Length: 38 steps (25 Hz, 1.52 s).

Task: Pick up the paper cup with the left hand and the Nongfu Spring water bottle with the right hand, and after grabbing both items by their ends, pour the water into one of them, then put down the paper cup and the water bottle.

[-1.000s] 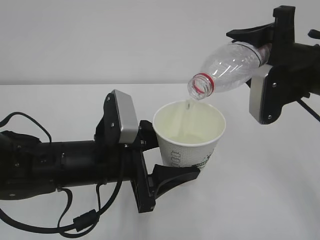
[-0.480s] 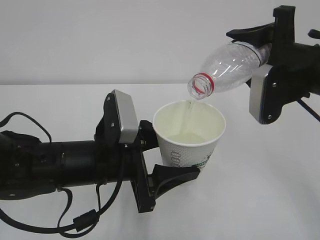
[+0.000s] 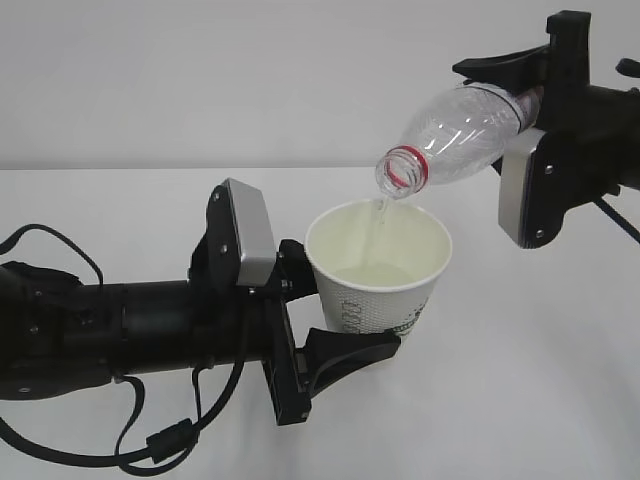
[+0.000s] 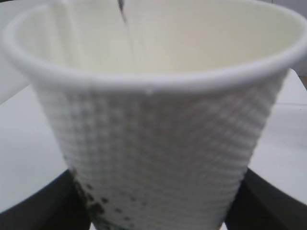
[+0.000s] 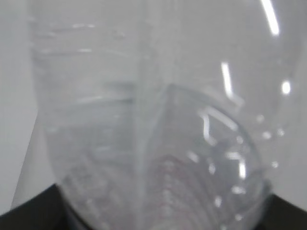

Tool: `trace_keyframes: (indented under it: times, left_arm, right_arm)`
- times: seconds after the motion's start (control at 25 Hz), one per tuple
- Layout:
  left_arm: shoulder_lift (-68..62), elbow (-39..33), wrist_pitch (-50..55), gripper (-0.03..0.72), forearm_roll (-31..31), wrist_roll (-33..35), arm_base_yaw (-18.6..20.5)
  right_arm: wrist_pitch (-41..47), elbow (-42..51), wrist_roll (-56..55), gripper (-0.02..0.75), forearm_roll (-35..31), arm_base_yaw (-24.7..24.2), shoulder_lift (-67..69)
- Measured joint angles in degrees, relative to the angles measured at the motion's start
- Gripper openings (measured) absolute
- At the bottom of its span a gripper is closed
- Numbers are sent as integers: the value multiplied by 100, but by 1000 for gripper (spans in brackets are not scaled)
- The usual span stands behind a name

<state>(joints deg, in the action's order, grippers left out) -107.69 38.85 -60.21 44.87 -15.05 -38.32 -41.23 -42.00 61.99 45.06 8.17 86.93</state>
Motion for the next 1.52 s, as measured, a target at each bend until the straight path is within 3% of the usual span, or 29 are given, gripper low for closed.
trace_keyframes:
  times: [1.52]
  left_arm:
    - [0, 0, 0, 534, 0, 0, 0]
  right_arm:
    - [-22, 0, 97, 459, -10, 0, 0]
